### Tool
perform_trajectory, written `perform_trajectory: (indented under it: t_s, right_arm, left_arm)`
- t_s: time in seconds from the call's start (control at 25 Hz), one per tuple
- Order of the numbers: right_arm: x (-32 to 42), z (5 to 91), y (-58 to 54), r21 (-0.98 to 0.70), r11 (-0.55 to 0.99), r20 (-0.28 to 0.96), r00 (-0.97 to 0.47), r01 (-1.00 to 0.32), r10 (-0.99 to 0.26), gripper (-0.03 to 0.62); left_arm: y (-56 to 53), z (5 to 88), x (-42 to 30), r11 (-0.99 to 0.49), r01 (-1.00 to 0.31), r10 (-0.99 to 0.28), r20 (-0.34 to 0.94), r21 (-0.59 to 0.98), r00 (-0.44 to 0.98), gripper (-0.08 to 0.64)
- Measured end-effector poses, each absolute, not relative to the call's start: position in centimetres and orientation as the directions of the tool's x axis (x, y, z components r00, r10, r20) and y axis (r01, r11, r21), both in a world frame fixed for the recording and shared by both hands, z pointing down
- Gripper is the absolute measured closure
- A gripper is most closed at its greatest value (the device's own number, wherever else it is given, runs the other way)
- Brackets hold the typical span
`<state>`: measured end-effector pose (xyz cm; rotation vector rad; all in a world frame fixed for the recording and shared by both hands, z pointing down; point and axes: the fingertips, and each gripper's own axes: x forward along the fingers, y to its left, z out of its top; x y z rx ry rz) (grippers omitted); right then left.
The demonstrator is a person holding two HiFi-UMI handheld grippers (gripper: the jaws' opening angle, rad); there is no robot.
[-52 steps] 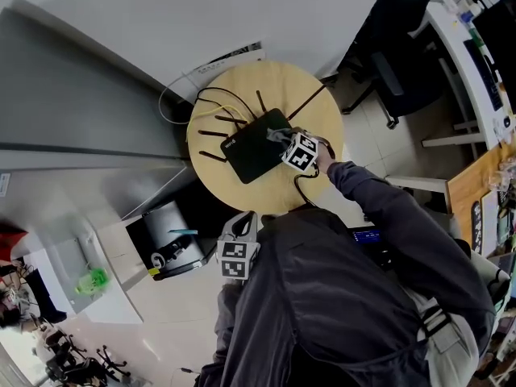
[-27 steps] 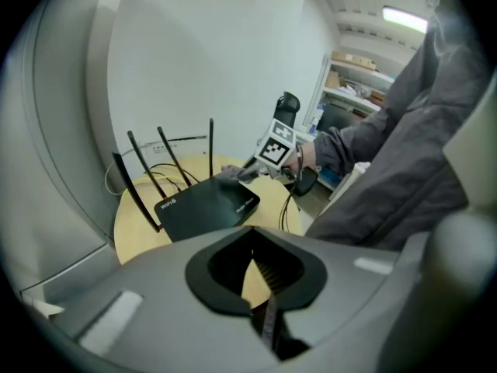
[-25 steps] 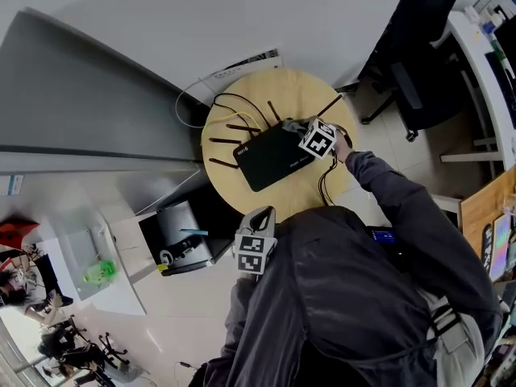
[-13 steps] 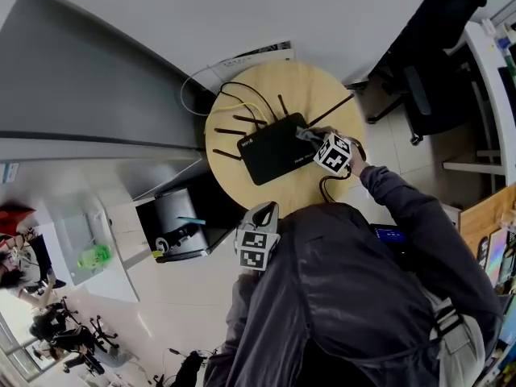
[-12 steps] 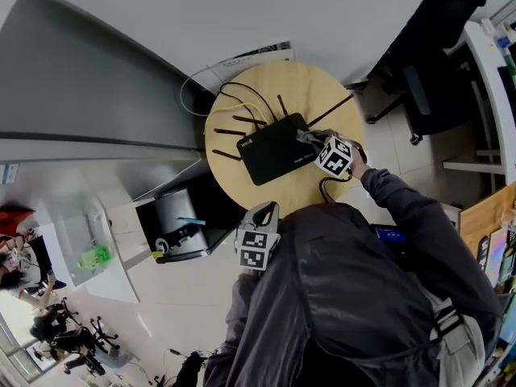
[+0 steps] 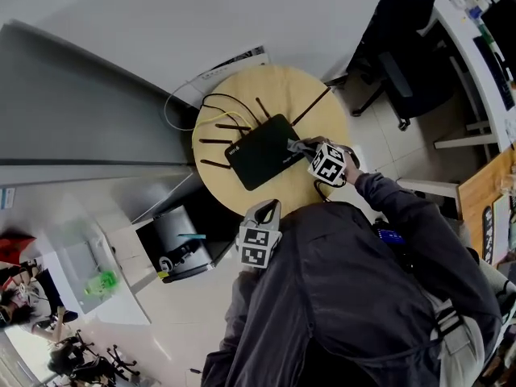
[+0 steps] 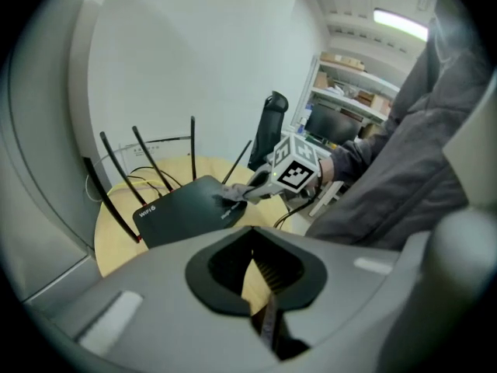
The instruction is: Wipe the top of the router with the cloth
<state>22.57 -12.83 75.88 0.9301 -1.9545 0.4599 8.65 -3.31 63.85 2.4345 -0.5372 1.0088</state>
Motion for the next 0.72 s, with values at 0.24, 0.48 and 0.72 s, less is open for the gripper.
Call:
perform_trajectory:
  t_s: [0.24, 0.48, 0.72]
  right_arm:
    - [19.8, 72.1, -9.5, -0.006, 0.593, 0.796, -0.363, -0.805, -0.485, 0.558]
    - [17.2, 70.7, -4.4, -0.02, 0.566, 0.79, -0.36, -0.824, -0.496, 0.558]
    - [16.4, 69.3, -1.3, -0.011, 0.513, 0.785, -0.325, -0.858, -0.527, 0.558]
  left_arm:
    - [-2.0, 63.6, 8.1, -0.86, -0.44, -0.129, 0.725, 0.258, 0.677, 0.56]
    - [-0.4, 63.1, 7.1, -0.886, -0.379, -0.085, 0.712, 0.266, 0.697, 0.56]
    - [1.8, 63.0, 6.6, -0.914, -0.297, -0.018, 0.703, 0.277, 0.711, 0.56]
